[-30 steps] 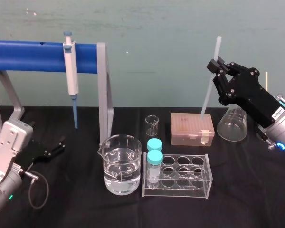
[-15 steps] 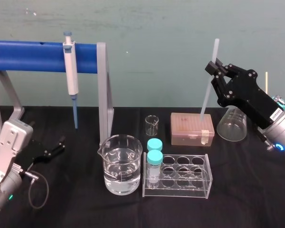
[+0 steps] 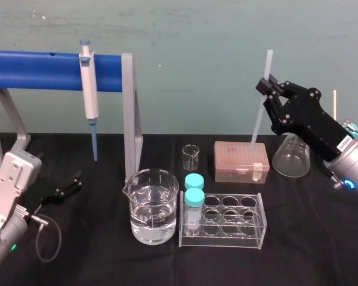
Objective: Pick up the stirring rod with one hand, then place it down.
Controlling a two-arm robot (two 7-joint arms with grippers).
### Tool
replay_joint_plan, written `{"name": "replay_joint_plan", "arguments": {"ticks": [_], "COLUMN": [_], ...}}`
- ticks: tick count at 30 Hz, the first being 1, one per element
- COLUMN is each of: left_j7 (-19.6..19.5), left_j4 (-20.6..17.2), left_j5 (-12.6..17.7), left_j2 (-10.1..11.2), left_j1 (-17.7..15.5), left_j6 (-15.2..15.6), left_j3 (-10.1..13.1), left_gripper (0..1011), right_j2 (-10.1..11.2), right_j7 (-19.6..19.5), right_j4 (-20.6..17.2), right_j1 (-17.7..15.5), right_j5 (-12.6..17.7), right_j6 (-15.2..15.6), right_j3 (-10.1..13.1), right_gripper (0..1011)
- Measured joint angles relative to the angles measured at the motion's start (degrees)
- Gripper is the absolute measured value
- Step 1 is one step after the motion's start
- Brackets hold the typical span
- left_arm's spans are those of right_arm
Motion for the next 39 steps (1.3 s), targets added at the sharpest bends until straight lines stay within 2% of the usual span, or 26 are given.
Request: {"name": "replay_joint_plan", "arguments": {"ticks": [39], "left_j7": [0.00], "left_j4": [0.00], "left_j5": [0.00], "left_j2": [0.00], "left_j1": [0.00], "left_j6": [0.00], "left_j3": [0.00], "left_gripper": [1000], "right_j2": [-0.03], "right_j7": [0.11], "right_j4": [0.40], "right_j1": [0.21], "right_j5": [-0.16], "right_j6": [-0.10], "right_j3": [-0.12], "right_gripper": [64]}}
